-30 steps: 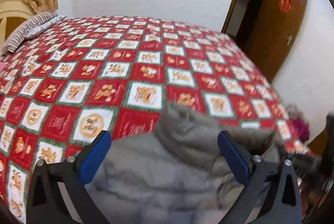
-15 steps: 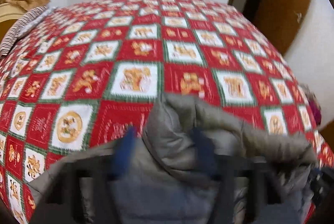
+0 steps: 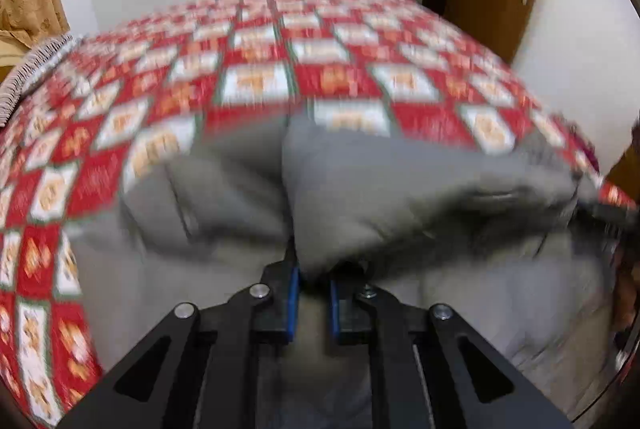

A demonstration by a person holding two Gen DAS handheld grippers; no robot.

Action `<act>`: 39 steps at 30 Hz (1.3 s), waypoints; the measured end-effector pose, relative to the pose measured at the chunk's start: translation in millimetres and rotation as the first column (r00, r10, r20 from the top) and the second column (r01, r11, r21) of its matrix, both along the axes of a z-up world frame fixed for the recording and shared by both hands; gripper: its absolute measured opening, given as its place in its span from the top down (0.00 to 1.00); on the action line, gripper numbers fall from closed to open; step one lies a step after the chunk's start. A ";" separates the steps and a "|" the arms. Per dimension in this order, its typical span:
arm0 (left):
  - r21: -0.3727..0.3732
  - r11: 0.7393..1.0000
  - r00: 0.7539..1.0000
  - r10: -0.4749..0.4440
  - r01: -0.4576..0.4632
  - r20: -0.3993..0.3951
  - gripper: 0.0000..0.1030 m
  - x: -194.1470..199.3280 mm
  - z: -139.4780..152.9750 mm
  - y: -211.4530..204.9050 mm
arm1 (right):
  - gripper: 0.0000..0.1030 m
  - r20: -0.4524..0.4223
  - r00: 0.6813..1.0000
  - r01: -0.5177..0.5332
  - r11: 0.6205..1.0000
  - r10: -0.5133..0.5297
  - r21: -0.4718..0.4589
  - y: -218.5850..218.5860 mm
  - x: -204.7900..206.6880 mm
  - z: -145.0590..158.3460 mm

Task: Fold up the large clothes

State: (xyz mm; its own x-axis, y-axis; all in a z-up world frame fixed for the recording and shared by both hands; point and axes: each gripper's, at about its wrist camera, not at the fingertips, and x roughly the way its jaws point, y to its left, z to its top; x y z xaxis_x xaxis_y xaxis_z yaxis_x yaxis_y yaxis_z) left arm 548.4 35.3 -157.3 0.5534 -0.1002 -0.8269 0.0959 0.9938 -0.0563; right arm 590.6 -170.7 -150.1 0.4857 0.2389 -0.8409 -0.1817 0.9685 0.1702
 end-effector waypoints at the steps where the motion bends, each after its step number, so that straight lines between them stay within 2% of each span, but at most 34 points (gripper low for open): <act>1: -0.006 1.000 1.000 0.004 -0.005 -0.021 0.91 -1.0 -8.4 2.3 | 0.95 -0.008 1.000 0.007 1.000 -0.007 -0.001 -1.9 -0.4 -5.9; 2: -0.021 1.000 0.999 0.005 -0.006 -0.035 0.91 -2.2 -17.5 4.4 | 0.95 -0.008 1.000 0.009 1.000 -0.009 -0.004 -2.0 -0.8 -8.2; 7: -0.038 0.999 1.000 0.008 -0.008 -0.002 0.91 -5.8 -16.1 5.9 | 0.94 0.011 1.000 -0.001 1.000 0.002 -0.028 -0.5 -6.3 -8.2; 9: -0.050 0.999 0.999 0.005 -0.003 0.037 0.89 -13.1 -6.7 6.0 | 0.94 0.022 1.000 -0.015 0.998 0.017 -0.066 2.6 -8.2 -7.7; 10: -0.033 0.999 0.997 0.013 -0.011 0.070 0.86 -18.7 2.2 4.7 | 0.94 0.028 0.999 -0.021 0.997 0.023 -0.080 4.0 -8.4 -7.5; 11: -0.029 0.999 0.996 0.019 -0.016 0.088 0.68 -23.5 8.3 6.5 | 0.94 0.033 0.999 -0.025 0.995 0.028 -0.093 5.5 -8.4 -7.9; 12: -0.032 0.999 0.992 0.033 -0.029 0.125 0.36 -30.2 21.3 7.6 | 0.94 0.038 0.999 -0.026 0.995 0.029 -0.099 6.0 -7.9 -8.7; 14: -0.036 0.997 0.976 0.072 -0.066 0.207 0.01 -41.9 41.0 13.2 | 0.94 0.038 0.999 -0.020 0.995 0.024 -0.094 5.2 -5.4 -11.3; 16: -0.056 0.996 0.951 0.087 -0.074 0.297 0.00 -53.5 62.2 19.1 | 0.94 0.042 0.999 -0.014 0.996 0.018 -0.083 4.2 -4.1 -12.2; 17: -0.053 0.995 0.946 0.095 -0.082 0.311 0.00 -53.8 67.5 20.8 | 0.94 0.045 0.999 -0.012 0.997 0.016 -0.078 3.6 -4.1 -12.3; 19: -0.076 0.989 0.920 0.143 -0.123 0.364 0.00 -48.8 84.9 27.6 | 0.94 0.052 0.999 -0.013 0.997 0.017 -0.072 3.6 -4.7 -12.7; 23: -0.069 0.981 0.907 0.194 -0.182 0.373 0.00 -11.8 98.1 27.7 | 0.94 0.070 0.997 -0.017 0.998 0.021 -0.061 2.8 -6.3 -15.3; 25: -0.015 0.979 0.914 0.196 -0.204 0.356 0.00 4.5 89.9 18.6 | 0.94 0.078 0.997 -0.021 0.998 0.026 -0.058 2.3 -6.9 -16.3; 27: 0.069 0.972 0.936 0.194 -0.224 0.295 0.00 21.0 65.1 5.4 | 0.94 0.080 0.996 -0.021 0.999 0.025 -0.047 0.5 -7.9 -15.9; 30: 0.121 0.971 0.959 0.173 -0.204 0.226 0.00 17.0 22.5 -0.5 | 0.94 0.093 0.995 -0.017 1.000 0.018 -0.014 -6.0 -12.1 -10.6; 31: 0.143 0.970 0.967 0.168 -0.197 0.193 0.00 13.7 9.0 -1.5 | 0.92 0.098 0.995 -0.018 1.000 0.018 0.000 -8.3 -14.4 -7.9; 33: 0.142 0.972 0.972 0.165 -0.189 0.164 0.00 8.9 -4.5 -0.7 | 0.78 0.114 0.993 -0.004 1.000 0.002 0.019 -14.3 -22.8 3.1; 34: 0.129 0.973 0.972 0.169 -0.191 0.165 0.00 8.0 -4.9 0.7 | 0.68 0.134 0.991 0.013 1.000 -0.016 0.021 -16.7 -28.5 11.2; 35: 0.120 0.974 0.971 0.169 -0.190 0.166 0.00 7.2 -2.5 1.7 | 0.66 0.158 0.987 0.031 0.999 -0.034 0.022 -18.3 -34.3 19.3; 39: 0.133 0.974 0.972 0.159 -0.183 0.172 0.00 7.8 8.0 -1.3 | 0.66 0.305 0.942 0.147 0.989 -0.141 0.003 -15.0 -53.4 66.1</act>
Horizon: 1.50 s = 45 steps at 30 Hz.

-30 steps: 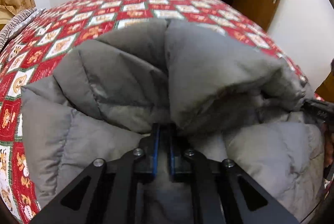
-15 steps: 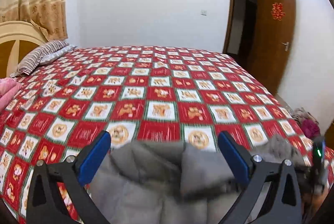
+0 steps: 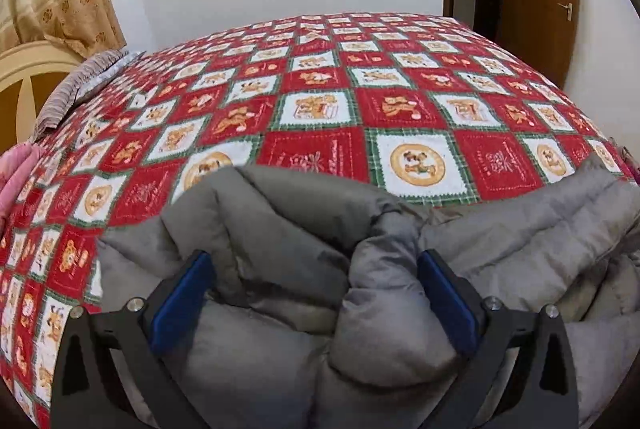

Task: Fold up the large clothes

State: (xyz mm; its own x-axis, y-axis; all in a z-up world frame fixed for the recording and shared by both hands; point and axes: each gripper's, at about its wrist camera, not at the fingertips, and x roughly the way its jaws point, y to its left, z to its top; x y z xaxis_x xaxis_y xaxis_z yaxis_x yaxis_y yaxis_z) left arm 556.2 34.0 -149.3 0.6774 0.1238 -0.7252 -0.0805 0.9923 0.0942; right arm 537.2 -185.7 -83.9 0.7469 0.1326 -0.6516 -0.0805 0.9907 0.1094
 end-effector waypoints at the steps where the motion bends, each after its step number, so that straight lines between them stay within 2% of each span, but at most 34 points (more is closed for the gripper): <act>1: 0.013 1.000 1.000 -0.003 0.003 0.005 0.00 -0.7 3.5 -1.9 | 0.66 0.013 1.000 0.012 1.000 -0.012 -0.003 4.6 1.1 9.8; 4: 0.020 1.000 1.000 -0.024 0.023 0.008 0.00 -1.1 9.2 -7.5 | 0.65 0.035 0.999 0.000 0.999 -0.001 0.036 20.3 11.0 29.1; 6: 0.005 1.000 0.999 -0.021 0.021 0.048 0.00 -6.1 22.8 -9.7 | 0.66 0.046 0.995 -0.087 0.992 0.083 0.093 34.9 21.7 31.1; 8: -0.051 0.998 0.993 -0.021 0.027 0.113 0.00 -10.3 37.8 -9.5 | 0.66 0.011 0.991 -0.131 0.984 0.131 0.117 49.3 34.8 20.0; 10: -0.091 0.995 0.991 -0.029 0.041 0.130 0.00 -9.0 43.7 -13.4 | 0.66 -0.025 0.988 -0.146 0.983 0.149 0.109 58.9 45.7 -0.4; 13: -0.114 0.992 0.995 -0.047 0.057 0.085 0.00 4.4 32.3 -23.2 | 0.66 -0.074 0.984 -0.157 0.984 0.163 0.083 65.0 51.5 -29.3; 15: -0.100 0.994 0.999 -0.037 0.040 0.037 0.00 11.6 10.5 -26.2 | 0.66 -0.104 0.978 -0.172 0.982 0.179 0.072 62.2 49.7 -45.1; 16: -0.116 0.992 0.999 -0.041 0.040 -0.003 0.00 14.2 -2.9 -26.1 | 0.66 -0.115 0.976 -0.177 0.982 0.184 0.065 61.4 48.2 -52.0; 19: -0.151 0.988 0.998 -0.048 0.042 -0.038 0.00 13.2 -22.9 -24.8 | 0.66 -0.120 0.970 -0.206 0.977 0.210 0.044 59.5 43.6 -64.1; 22: -0.131 0.991 0.997 -0.047 0.039 -0.059 0.00 14.4 -26.3 -29.9 | 0.66 -0.127 0.965 -0.230 0.973 0.229 0.008 63.8 44.0 -73.7; 29: -0.062 0.998 0.995 -0.038 0.033 -0.092 0.00 17.7 -35.7 -38.6 | 0.66 -0.150 0.962 -0.233 0.972 0.228 -0.012 67.9 49.2 -85.3; 45: -0.058 0.998 0.994 -0.038 0.032 -0.100 0.00 19.9 -38.7 -40.4 | 0.66 -0.158 0.965 -0.221 0.972 0.207 -0.080 78.4 50.1 -90.6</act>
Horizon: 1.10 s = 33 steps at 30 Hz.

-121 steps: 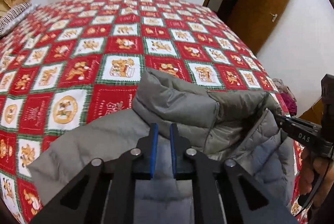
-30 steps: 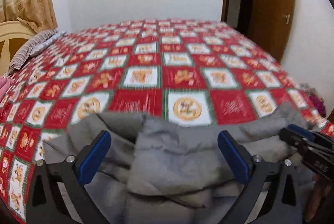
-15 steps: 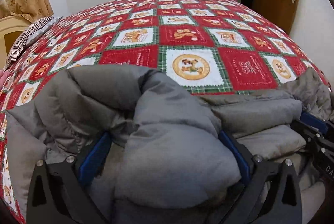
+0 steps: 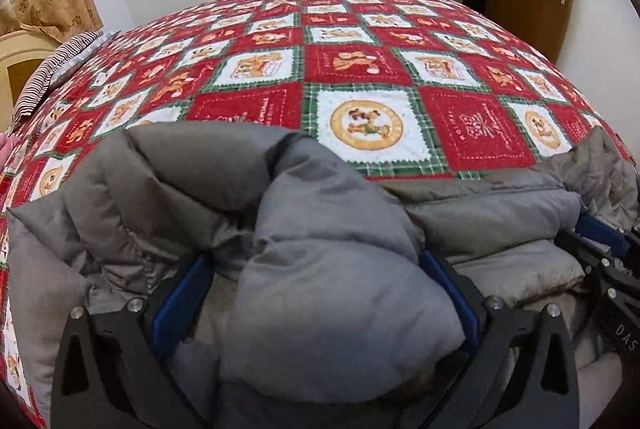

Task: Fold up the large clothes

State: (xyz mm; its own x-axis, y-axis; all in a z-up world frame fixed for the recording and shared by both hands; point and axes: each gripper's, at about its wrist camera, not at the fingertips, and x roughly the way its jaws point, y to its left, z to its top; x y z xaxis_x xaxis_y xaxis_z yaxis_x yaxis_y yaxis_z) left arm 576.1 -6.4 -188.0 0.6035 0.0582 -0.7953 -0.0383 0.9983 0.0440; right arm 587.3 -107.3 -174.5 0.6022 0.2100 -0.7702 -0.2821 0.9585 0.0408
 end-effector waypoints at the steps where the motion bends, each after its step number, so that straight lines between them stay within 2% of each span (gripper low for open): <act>1: -0.001 1.000 1.000 0.000 0.000 0.000 0.00 0.0 -0.1 1.0 | 0.66 0.002 1.000 0.001 1.000 -0.001 -0.009 1.2 -0.1 -0.2; 23: 0.010 1.000 1.000 -0.005 0.005 -0.011 0.00 4.7 1.3 -0.6 | 0.65 0.004 1.000 0.001 0.998 -0.001 -0.061 9.4 1.0 -2.3; 25: -0.014 1.000 0.999 -0.012 0.012 -0.029 0.00 6.9 9.6 4.6 | 0.66 -0.008 1.000 -0.016 0.999 0.016 -0.050 6.7 2.5 1.2; 28: -0.061 0.998 0.998 -0.006 0.010 0.066 0.00 -20.4 54.1 25.3 | 0.64 -0.034 0.999 -0.014 1.000 0.015 0.010 -16.0 -9.9 25.3; 31: -0.047 0.998 0.997 -0.029 0.032 0.077 0.00 -62.8 81.8 43.6 | 0.45 0.008 1.000 0.015 1.000 -0.015 0.009 -45.6 -42.6 54.3; 33: -0.049 0.997 0.995 -0.048 0.052 0.091 0.00 -98.0 89.2 56.5 | 0.44 0.012 1.000 0.023 1.000 -0.023 -0.004 -63.0 -68.2 62.2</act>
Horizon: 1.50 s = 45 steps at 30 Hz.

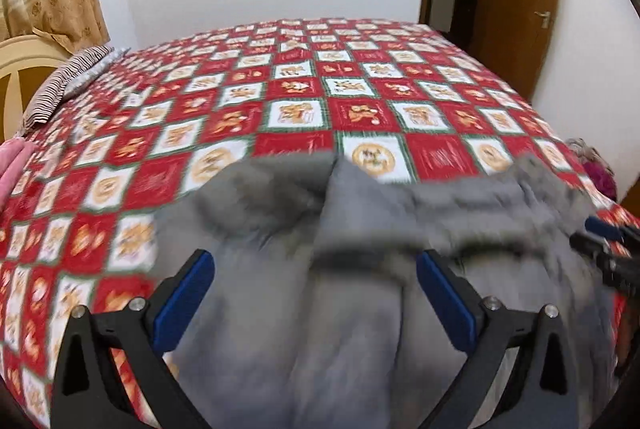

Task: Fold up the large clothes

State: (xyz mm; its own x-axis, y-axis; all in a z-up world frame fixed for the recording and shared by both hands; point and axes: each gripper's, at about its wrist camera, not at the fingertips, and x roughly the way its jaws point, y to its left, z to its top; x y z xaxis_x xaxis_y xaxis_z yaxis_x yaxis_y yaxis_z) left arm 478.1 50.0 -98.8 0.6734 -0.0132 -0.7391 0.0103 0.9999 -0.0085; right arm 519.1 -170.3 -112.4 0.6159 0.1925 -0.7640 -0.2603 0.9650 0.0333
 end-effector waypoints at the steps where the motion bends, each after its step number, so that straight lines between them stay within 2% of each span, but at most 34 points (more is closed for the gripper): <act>1: 0.005 1.000 1.000 -0.005 0.005 -0.003 0.00 -16.7 -0.1 6.0 | 0.44 -0.014 1.000 0.003 1.000 -0.003 -0.004 -7.8 -11.8 0.0; 4: 0.028 1.000 1.000 0.000 0.001 -0.024 0.00 -75.2 -9.8 24.2 | 0.44 -0.071 0.997 0.013 1.000 -0.014 -0.017 -33.6 -58.7 -9.3; 9: 0.105 0.994 0.995 0.013 -0.002 -0.100 0.00 -166.2 -51.5 41.3 | 0.44 -0.109 0.993 0.049 0.997 -0.055 -0.056 -72.9 -142.9 -28.9; 13: 0.100 0.995 0.992 0.041 -0.029 -0.123 0.00 -220.8 -67.3 57.8 | 0.44 -0.131 0.987 0.092 0.996 -0.091 0.002 -98.8 -195.9 -39.5; 18: -0.006 0.997 0.989 0.071 -0.072 -0.132 0.00 -262.4 -71.2 78.4 | 0.44 -0.108 0.991 0.085 0.996 -0.083 0.013 -107.6 -264.2 -49.9; 22: -0.018 0.997 0.989 0.071 -0.074 -0.129 0.00 -286.7 -76.8 84.2 | 0.44 -0.083 0.995 0.064 0.998 -0.063 0.000 -109.2 -304.6 -52.2; 27: -0.065 0.994 0.990 0.076 -0.084 -0.118 0.00 -307.3 -83.2 91.0 | 0.44 -0.111 0.992 0.067 0.998 -0.066 0.008 -119.6 -337.6 -60.7; 30: -0.066 0.995 0.993 0.067 -0.074 -0.100 0.00 -314.7 -85.9 90.6 | 0.44 -0.119 0.991 0.074 0.996 -0.067 0.051 -124.6 -354.4 -65.0; 32: -0.056 0.996 0.994 0.068 -0.073 -0.086 0.00 -318.3 -87.3 88.6 | 0.46 -0.147 0.987 0.079 0.991 -0.062 0.112 -127.7 -362.6 -69.0; 33: -0.060 0.996 0.995 0.057 -0.062 -0.076 0.03 -318.6 -87.3 86.6 | 0.49 -0.154 0.986 0.081 0.988 -0.060 0.133 -128.1 -367.7 -70.9; 34: -0.064 0.997 0.996 0.048 -0.053 -0.071 0.07 -322.1 -87.4 85.8 | 0.62 -0.157 0.987 0.063 0.987 -0.039 0.150 -125.7 -371.7 -72.4; 35: -0.067 0.997 0.997 0.036 -0.040 -0.067 0.16 -323.4 -87.2 84.1 | 0.74 -0.153 0.988 0.044 0.986 -0.020 0.161 -121.9 -375.4 -72.1; 36: -0.076 0.997 0.998 0.012 -0.016 -0.057 0.34 -324.7 -85.2 81.2 | 0.79 -0.145 0.989 0.032 0.985 -0.007 0.171 -119.8 -377.5 -70.9; 37: -0.096 0.995 0.998 -0.024 0.019 -0.051 0.48 -326.4 -82.1 78.0 | 0.87 -0.142 0.990 0.023 0.983 0.003 0.184 -118.0 -378.3 -69.2; 38: -0.105 0.994 0.998 -0.046 0.041 -0.047 0.78 -329.5 -79.9 76.6 | 0.90 -0.140 0.990 0.018 0.981 0.009 0.193 -116.1 -378.8 -67.3; 39: -0.138 0.988 0.996 -0.073 0.066 -0.044 0.87 -331.6 -74.6 74.5 | 0.91 -0.131 0.991 0.012 0.980 0.015 0.201 -114.6 -379.8 -64.4; 43: -0.163 0.983 0.997 -0.078 0.081 0.020 0.91 -344.5 -47.3 74.3 | 0.94 -0.041 0.998 -0.024 0.961 0.036 0.275 -118.7 -388.5 -31.9; 45: -0.189 0.976 0.993 -0.101 0.112 0.067 0.91 -354.2 -23.2 77.0 | 0.94 0.016 0.999 -0.039 0.948 0.036 0.315 -126.0 -395.1 -7.8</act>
State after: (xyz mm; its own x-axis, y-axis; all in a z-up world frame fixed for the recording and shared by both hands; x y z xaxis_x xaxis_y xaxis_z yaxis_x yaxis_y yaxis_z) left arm 123.9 127.0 -122.0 0.7011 -0.2253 -0.6766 0.1229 0.9728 -0.1965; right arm 124.0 -296.3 -120.2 0.6110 0.4456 -0.6543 -0.2980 0.8952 0.3315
